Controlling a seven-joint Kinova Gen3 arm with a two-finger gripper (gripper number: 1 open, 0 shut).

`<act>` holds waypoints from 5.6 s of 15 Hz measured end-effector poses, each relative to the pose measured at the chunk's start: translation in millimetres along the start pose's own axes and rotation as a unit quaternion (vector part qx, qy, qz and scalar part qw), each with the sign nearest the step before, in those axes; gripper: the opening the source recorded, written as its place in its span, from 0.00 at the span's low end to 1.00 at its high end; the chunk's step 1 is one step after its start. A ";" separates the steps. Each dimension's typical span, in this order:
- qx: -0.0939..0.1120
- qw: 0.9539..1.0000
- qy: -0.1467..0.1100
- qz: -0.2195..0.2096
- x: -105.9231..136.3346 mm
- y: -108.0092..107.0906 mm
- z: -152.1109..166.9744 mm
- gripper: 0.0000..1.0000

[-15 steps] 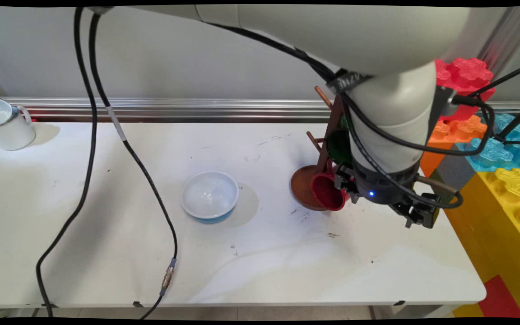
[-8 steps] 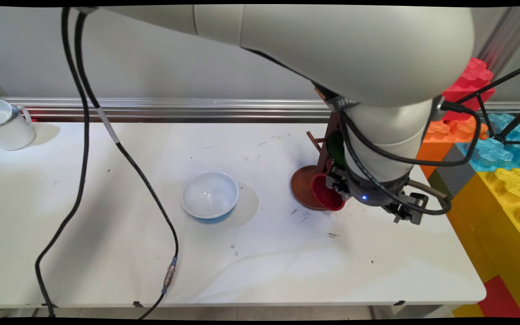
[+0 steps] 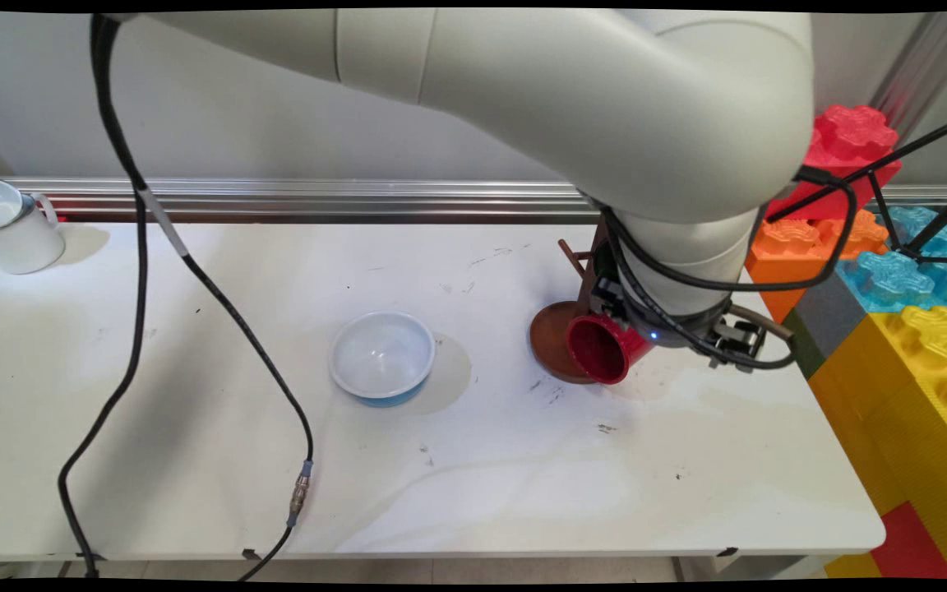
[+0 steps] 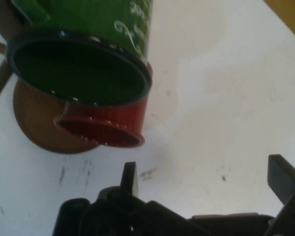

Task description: Pick up the green mug from the rack, then place the picked object on the table

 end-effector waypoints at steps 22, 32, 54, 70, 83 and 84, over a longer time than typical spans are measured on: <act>0.012 0.996 0.090 0.004 18.1 -28.3 14.7 1.00; 0.000 0.994 0.108 -0.004 13.3 -37.1 24.5 1.00; -0.040 0.990 0.128 -0.050 8.4 -50.8 45.1 0.00; -0.057 0.989 0.127 -0.040 -8.7 -63.0 28.3 0.00; -0.093 0.984 0.149 0.019 -6.4 -58.8 5.4 0.00; -0.096 0.984 0.150 0.022 -6.3 -58.1 3.8 0.00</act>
